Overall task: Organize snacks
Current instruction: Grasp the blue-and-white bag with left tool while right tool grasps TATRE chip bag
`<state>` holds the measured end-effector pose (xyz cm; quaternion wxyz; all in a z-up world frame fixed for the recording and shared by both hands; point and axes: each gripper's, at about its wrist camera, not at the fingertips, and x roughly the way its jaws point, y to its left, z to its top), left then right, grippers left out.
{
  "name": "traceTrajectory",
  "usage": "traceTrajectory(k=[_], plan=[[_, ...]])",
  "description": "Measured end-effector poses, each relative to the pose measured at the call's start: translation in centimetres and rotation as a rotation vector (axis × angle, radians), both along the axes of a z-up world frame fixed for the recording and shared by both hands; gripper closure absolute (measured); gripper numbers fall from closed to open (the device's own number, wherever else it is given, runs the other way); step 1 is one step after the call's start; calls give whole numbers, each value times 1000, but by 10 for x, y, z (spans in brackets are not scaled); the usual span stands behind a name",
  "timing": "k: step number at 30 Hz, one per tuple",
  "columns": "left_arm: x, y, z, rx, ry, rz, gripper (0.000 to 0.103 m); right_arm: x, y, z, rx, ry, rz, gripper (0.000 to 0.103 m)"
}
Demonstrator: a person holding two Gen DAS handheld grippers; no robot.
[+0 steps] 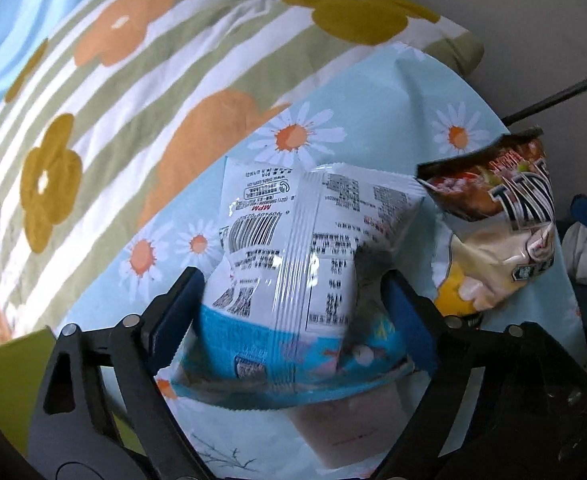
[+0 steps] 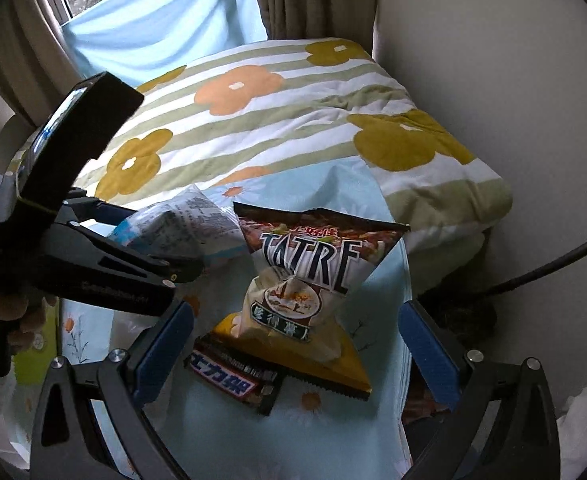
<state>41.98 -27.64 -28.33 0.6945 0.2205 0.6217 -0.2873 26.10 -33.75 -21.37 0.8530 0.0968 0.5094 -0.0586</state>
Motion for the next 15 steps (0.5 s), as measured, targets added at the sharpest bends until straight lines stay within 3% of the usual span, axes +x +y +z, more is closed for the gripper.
traceTrajectory(k=[4, 9, 15], plan=[[4, 3, -1, -31, 8, 8, 25, 7, -3, -5, -6, 5, -13, 1], [8, 11, 5, -63, 9, 48, 42, 15, -7, -12, -1, 11, -21, 1], [7, 21, 15, -71, -26, 95, 45, 21, -5, -19, 14, 25, -12, 2]])
